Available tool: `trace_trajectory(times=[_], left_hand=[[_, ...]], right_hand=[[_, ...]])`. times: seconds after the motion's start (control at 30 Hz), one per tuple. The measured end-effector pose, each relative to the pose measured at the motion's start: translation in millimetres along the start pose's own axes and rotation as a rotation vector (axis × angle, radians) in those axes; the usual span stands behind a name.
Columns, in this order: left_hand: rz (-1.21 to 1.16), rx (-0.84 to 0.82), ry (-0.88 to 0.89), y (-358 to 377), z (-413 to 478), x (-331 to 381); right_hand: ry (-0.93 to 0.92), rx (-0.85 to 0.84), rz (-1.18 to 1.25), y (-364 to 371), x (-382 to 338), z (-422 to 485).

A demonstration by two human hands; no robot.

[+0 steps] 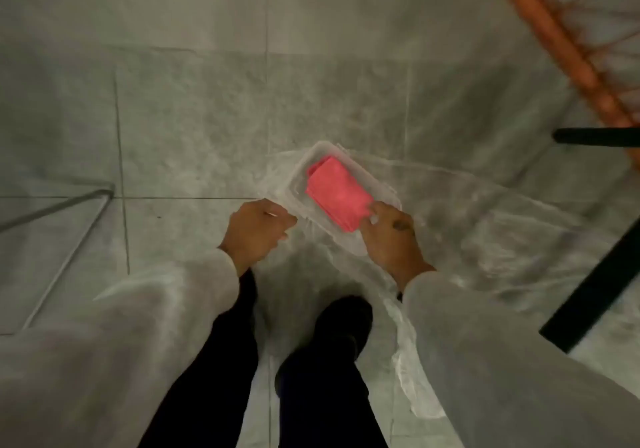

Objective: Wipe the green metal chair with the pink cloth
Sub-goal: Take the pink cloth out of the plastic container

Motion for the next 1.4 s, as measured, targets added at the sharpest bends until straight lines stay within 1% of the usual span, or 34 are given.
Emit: trace_trajectory(times=[0.13, 0.17, 0.23, 0.33, 0.37, 0.43, 0.47, 0.5, 0.53, 0.57, 0.63, 0.67, 0.73, 0.77, 0.83, 0.9, 1.0, 1.1, 1.17, 1.2, 1.33, 1.4], left_hand=[[-0.158, -0.074, -0.112, 33, 24, -23], [-0.191, -0.080, -0.139, 41, 32, -29], [-0.245, -0.048, -0.180, 50, 40, -32], [-0.297, 0.005, -0.177, 54, 47, -34], [-0.297, 0.015, -0.159, 53, 48, -36], [-0.292, 0.021, -0.136, 52, 48, -38], [-0.287, 0.020, -0.128, 51, 49, -38], [-0.284, 0.019, -0.128, 51, 49, -40], [-0.270, 0.015, -0.125, 50, 51, -40], [-0.257, 0.014, -0.117, 51, 51, -39], [-0.239, 0.010, -0.104, 49, 52, -38], [-0.240, 0.003, -0.107, 50, 52, -39], [-0.219, -0.002, -0.097, 48, 52, -39], [-0.213, -0.006, -0.097, 49, 52, -39], [-0.233, -0.043, -0.130, 49, 51, -38], [-0.230, -0.116, -0.171, 49, 45, -34], [-0.080, -0.190, -0.167, 37, 35, -27], [-0.039, -0.148, -0.131, 12, 20, -12], [-0.044, -0.117, -0.082, -4, 5, 6], [-0.039, -0.116, -0.061, -10, -3, 15], [-0.045, -0.200, 0.023, -17, -50, 61], [-0.078, -0.272, 0.039, -16, -76, 89]], right_hand=[[0.046, -0.092, -0.093, 25, 1, 32], [0.030, -0.091, -0.161, 35, 1, 42], [0.008, -0.042, -0.259, 45, 1, 54], [0.002, 0.029, -0.291, 61, 4, 65], [-0.006, 0.054, -0.287, 64, 3, 66], [-0.022, 0.037, -0.321, 68, 0, 66], [-0.032, 0.059, -0.334, 69, 0, 69], [-0.011, 0.081, -0.261, 66, 0, 72], [0.037, 0.067, -0.222, 67, 2, 77], [0.021, 0.075, -0.247, 69, 3, 80], [-0.008, 0.038, -0.302, 76, 2, 84], [-0.004, -0.016, -0.338, 79, 2, 86], [0.009, -0.060, -0.316, 82, 1, 90], [0.004, -0.055, -0.285, 82, 1, 93], [-0.002, -0.059, -0.272, 78, -3, 90], [-0.039, -0.074, -0.267, 71, -7, 81], [-0.091, -0.087, -0.264, 55, -16, 58], [-0.145, -0.086, -0.211, 25, -28, 26], [-0.160, -0.071, -0.116, 0, -39, 2], [-0.137, -0.054, -0.046, -14, -44, -10], [-0.066, 0.051, 0.294, -70, -60, -65], [-0.043, 0.053, 0.438, -100, -70, -95]])
Point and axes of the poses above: each hand's wrist, its own z-axis towards the middle knuckle, its own y-axis out of the palm, x = y × z, the point moved 5 cm from there along z, towards the middle knuckle, and after that the axes turned 7 degrees about y, right-handed, at the moved point
